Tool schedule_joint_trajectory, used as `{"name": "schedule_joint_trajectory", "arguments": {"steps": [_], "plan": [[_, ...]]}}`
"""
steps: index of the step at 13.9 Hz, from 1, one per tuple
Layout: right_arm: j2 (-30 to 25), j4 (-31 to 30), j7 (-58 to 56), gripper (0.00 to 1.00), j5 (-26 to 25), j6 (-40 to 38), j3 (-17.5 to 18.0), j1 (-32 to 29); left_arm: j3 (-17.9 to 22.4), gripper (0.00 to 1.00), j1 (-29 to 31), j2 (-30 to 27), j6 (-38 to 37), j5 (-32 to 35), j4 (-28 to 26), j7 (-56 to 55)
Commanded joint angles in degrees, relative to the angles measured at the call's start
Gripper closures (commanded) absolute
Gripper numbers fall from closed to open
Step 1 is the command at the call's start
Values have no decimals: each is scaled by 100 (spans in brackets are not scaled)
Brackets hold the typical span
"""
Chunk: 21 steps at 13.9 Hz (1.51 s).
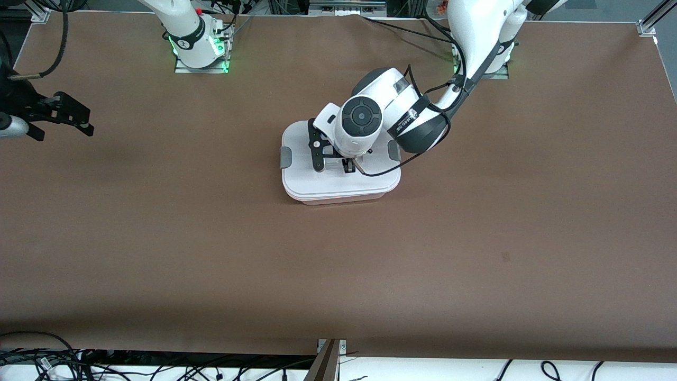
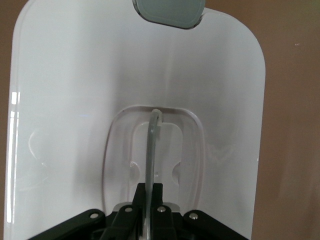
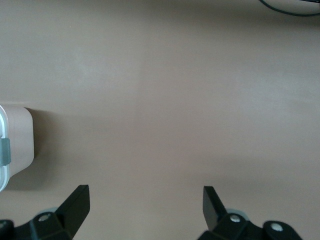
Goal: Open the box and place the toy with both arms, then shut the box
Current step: 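Lower the lid onto the tub and press it down with the left gripper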
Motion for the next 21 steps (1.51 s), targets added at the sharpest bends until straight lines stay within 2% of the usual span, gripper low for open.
{"name": "schedule_joint_trajectory", "arguments": {"steps": [1,7,20,21], "plan": [[15,116,-12,0,2,-117,36,-24,84,100,-16,-29,102,152,-272,-277],[15,116,-12,0,-7,-108,36,-24,75,100,-60,-73,120,152,-254,-884],[33,125,-12,0,-16,-99,36,-24,84,100,-51,-73,129,152,-228,-894],[24,125,-12,0,-16,-99,36,-24,84,64,-43,-82,128,161,-228,-876]]}}
